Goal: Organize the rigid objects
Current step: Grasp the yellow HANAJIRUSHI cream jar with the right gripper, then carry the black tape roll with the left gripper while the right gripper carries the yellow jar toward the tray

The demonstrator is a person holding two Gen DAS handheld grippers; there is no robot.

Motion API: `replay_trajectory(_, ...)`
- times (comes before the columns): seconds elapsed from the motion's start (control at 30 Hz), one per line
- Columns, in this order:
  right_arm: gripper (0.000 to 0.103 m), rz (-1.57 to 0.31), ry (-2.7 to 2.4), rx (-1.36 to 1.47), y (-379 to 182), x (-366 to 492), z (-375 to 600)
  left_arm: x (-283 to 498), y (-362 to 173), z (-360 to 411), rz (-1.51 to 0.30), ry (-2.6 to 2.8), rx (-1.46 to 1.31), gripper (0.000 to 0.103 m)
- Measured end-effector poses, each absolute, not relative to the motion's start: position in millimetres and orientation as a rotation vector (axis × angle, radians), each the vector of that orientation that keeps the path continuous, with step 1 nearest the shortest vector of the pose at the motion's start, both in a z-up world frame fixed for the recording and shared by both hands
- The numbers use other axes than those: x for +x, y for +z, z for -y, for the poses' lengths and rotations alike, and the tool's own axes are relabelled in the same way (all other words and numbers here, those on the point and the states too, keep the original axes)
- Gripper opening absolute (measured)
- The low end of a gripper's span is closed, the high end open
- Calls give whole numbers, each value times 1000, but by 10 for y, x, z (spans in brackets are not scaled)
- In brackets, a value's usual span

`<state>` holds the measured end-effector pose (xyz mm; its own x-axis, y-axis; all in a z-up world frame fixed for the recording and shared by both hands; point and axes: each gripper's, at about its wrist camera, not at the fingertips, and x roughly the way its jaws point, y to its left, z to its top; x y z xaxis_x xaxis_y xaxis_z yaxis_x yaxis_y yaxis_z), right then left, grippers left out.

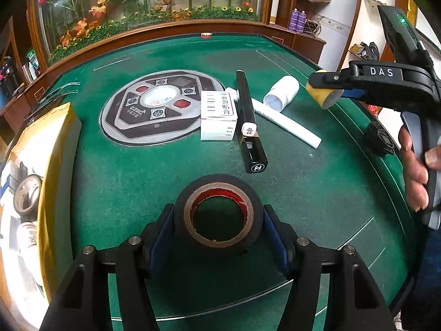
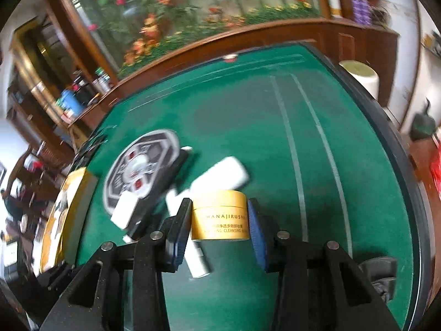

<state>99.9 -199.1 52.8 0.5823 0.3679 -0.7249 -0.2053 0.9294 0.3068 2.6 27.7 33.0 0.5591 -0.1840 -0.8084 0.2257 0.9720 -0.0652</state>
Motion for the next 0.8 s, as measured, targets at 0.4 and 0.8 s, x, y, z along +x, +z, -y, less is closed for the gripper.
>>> replay_trajectory(0.4,39,-908,475,111,490,828,1533,-19,310,-241,-925,-190,97,66)
replay_trajectory(0.8,39,-920,511,88,461,766,1405,-70,359,-203,-896,-166,139,66)
